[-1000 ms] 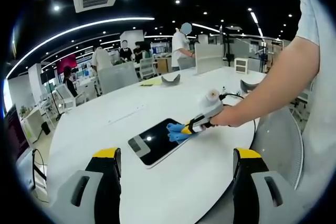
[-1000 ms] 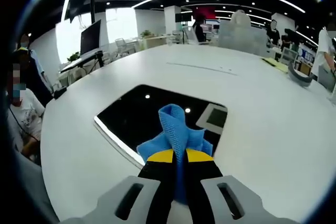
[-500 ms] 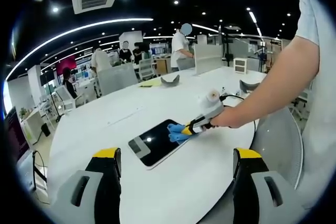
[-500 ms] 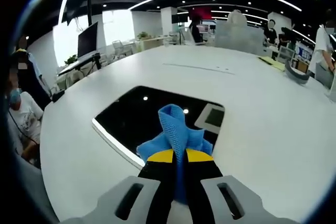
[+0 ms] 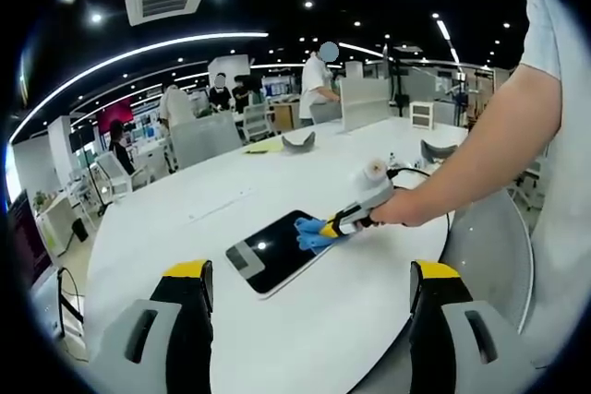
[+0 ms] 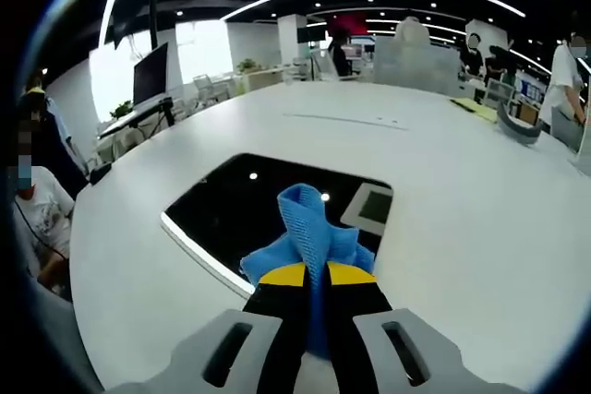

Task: Wipe the mirror surface with the cleaning cloth until all visible marks leave the cleaned area.

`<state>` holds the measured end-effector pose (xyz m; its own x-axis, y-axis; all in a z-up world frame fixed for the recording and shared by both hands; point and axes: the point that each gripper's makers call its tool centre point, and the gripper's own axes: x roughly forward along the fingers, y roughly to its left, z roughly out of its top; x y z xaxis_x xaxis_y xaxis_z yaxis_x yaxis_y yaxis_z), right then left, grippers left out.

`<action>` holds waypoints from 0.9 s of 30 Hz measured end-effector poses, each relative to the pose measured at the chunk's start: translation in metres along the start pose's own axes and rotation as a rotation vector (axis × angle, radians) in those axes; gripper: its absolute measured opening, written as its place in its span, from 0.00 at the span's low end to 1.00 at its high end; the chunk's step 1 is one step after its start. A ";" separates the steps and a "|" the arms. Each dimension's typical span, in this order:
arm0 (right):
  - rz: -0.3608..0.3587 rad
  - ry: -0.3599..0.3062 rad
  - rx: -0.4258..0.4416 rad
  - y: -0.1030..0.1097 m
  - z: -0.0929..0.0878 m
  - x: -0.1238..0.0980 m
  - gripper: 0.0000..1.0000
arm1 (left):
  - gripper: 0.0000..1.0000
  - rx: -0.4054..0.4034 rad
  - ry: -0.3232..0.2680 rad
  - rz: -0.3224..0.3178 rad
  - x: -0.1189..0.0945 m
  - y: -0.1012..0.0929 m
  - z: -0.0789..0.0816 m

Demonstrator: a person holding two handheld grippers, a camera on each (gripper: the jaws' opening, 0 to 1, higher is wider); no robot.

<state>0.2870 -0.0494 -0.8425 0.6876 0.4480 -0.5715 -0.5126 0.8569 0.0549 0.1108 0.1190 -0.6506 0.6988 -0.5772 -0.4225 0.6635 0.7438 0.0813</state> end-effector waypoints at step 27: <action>-0.015 -0.001 0.028 -0.008 0.007 0.009 0.01 | 0.88 0.001 0.002 -0.003 0.006 0.008 0.002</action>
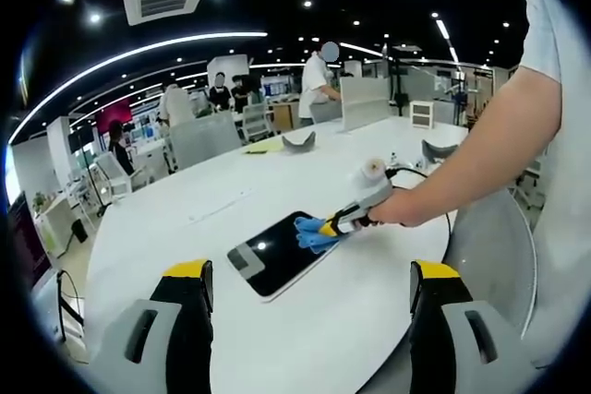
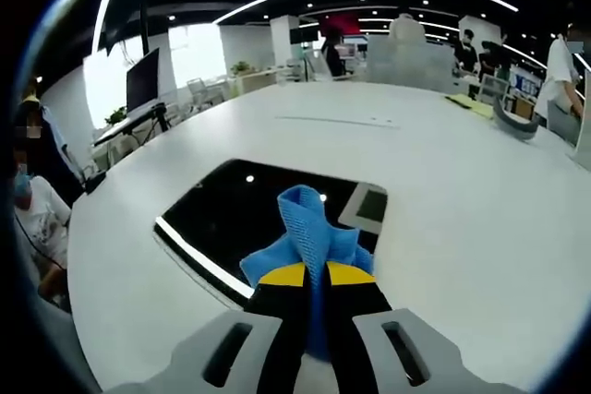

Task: Wipe the mirror surface with the cleaning cloth until all visible marks leave the cleaned area.

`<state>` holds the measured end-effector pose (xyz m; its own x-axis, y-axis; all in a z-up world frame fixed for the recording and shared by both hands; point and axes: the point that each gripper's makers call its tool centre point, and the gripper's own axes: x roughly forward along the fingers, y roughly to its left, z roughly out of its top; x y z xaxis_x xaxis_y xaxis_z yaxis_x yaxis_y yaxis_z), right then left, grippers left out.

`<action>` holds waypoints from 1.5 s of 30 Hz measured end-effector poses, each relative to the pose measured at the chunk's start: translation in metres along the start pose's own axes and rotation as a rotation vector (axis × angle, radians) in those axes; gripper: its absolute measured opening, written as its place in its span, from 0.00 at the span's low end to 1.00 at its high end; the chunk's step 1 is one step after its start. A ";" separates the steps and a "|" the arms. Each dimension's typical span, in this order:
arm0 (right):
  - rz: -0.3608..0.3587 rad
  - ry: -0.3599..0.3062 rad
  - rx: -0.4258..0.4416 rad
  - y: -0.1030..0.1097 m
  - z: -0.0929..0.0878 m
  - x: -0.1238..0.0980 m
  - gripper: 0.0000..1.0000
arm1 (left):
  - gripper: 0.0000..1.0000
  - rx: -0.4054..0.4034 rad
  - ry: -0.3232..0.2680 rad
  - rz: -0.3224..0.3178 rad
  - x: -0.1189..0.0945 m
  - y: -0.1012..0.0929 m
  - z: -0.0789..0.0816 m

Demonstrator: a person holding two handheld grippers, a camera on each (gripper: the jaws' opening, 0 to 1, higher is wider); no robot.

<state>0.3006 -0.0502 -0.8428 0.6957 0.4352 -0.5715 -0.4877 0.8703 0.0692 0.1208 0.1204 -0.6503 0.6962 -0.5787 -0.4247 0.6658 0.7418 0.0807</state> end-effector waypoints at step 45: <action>0.005 0.032 -0.018 -0.025 0.027 0.034 0.01 | 0.88 -0.023 0.025 0.028 0.009 0.026 -0.007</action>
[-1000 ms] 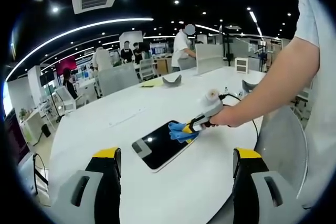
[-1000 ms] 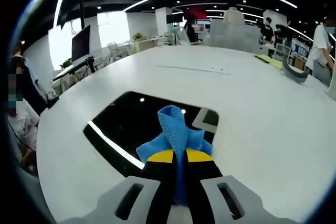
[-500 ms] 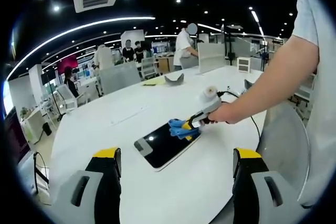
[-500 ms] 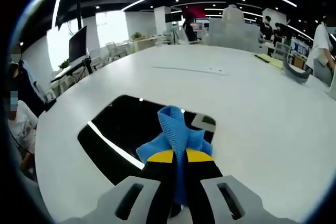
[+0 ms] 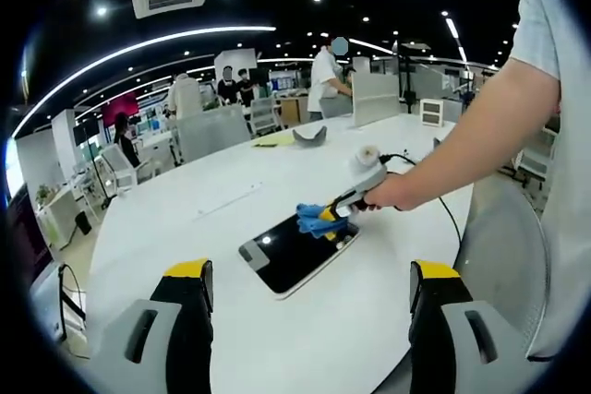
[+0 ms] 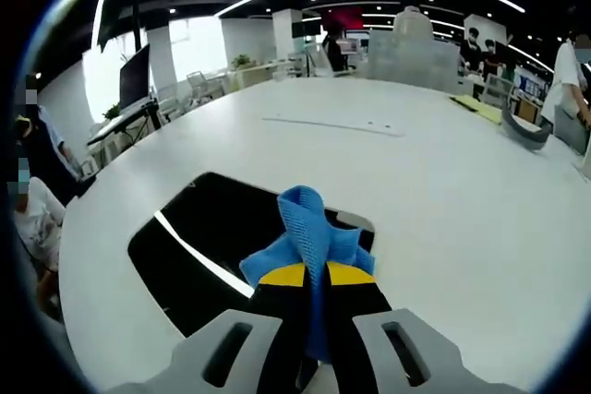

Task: Wipe the mirror surface with the cleaning cloth until all visible marks leave the cleaned area.

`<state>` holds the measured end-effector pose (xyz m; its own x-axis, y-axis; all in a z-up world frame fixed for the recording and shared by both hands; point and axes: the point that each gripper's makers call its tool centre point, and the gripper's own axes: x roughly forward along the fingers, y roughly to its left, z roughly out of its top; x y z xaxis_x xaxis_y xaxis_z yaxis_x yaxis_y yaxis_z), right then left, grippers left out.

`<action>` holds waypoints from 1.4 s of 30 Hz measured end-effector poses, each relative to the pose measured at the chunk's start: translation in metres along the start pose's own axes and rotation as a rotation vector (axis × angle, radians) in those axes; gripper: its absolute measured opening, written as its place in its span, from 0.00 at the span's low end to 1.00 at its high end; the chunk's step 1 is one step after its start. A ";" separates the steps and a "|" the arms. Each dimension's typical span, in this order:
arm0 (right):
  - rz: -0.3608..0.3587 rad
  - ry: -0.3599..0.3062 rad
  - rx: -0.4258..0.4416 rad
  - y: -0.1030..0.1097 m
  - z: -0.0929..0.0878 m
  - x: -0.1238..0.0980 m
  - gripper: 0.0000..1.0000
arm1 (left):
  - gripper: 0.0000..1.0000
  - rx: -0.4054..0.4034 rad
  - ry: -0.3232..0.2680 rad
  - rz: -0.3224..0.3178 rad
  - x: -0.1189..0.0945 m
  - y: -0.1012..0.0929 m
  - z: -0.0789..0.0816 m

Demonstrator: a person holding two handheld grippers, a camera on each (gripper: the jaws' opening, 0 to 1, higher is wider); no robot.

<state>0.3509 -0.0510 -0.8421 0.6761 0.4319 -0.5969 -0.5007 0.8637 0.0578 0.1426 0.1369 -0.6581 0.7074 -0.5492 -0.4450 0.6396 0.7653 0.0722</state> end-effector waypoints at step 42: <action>0.028 0.002 -0.058 -0.004 0.022 0.030 0.01 | 0.88 -0.028 0.013 0.030 0.008 0.014 -0.006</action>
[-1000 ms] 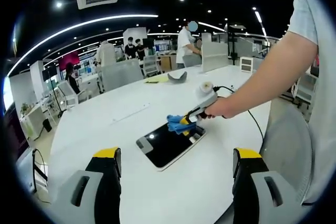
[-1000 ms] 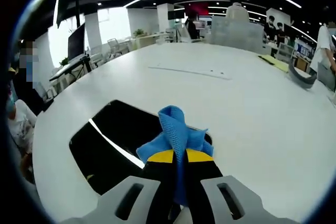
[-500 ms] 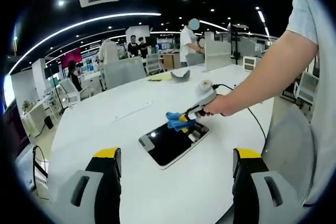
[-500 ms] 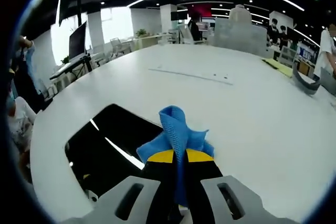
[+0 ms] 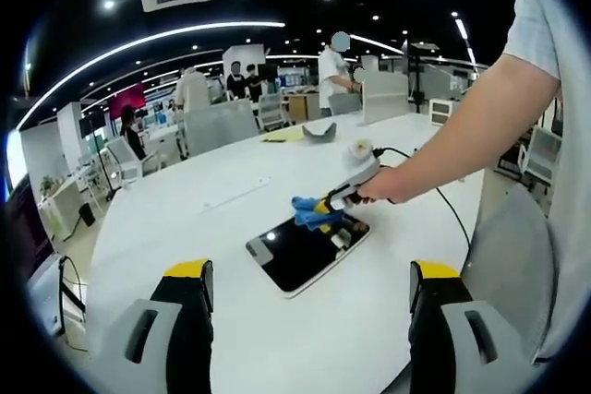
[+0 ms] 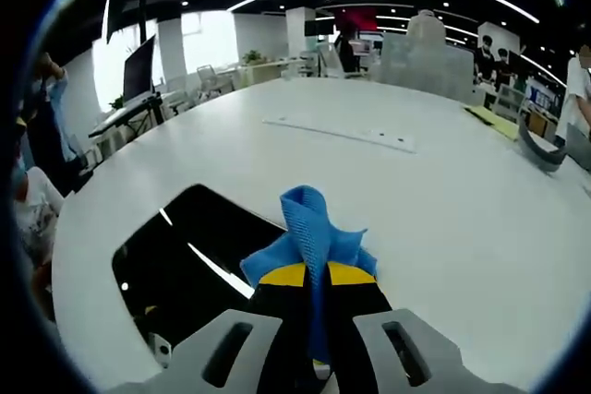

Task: Wipe the mirror surface with the cleaning cloth until all visible marks leave the cleaned area.

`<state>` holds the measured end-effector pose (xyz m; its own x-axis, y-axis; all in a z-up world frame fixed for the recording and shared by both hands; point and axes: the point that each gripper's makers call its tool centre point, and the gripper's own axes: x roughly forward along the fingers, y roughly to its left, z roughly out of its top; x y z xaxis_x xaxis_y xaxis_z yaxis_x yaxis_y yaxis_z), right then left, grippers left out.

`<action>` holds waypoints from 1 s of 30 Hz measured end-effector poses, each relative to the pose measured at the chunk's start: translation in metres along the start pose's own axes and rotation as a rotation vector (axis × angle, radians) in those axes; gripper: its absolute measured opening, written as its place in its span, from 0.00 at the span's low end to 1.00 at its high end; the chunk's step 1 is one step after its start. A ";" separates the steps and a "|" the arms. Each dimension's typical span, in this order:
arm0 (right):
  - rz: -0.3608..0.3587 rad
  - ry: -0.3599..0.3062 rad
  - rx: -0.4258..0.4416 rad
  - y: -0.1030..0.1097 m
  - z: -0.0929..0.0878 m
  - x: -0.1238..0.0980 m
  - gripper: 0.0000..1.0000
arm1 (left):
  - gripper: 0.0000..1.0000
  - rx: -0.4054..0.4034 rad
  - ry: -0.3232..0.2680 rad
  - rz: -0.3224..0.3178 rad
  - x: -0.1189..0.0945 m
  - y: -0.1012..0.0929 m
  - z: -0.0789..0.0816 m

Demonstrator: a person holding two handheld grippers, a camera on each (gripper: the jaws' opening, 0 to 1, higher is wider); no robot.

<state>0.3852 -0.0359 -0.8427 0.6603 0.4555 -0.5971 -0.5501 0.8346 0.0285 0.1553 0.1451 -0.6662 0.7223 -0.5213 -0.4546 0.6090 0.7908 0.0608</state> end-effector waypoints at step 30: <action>0.011 0.001 -0.013 0.005 0.004 0.004 0.01 | 0.88 0.000 0.003 0.013 -0.004 0.001 0.001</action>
<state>0.3873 -0.0287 -0.8418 0.6537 0.4642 -0.5977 -0.5637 0.8256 0.0248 0.1535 0.1472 -0.6634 0.7295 -0.5097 -0.4561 0.5993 0.7977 0.0671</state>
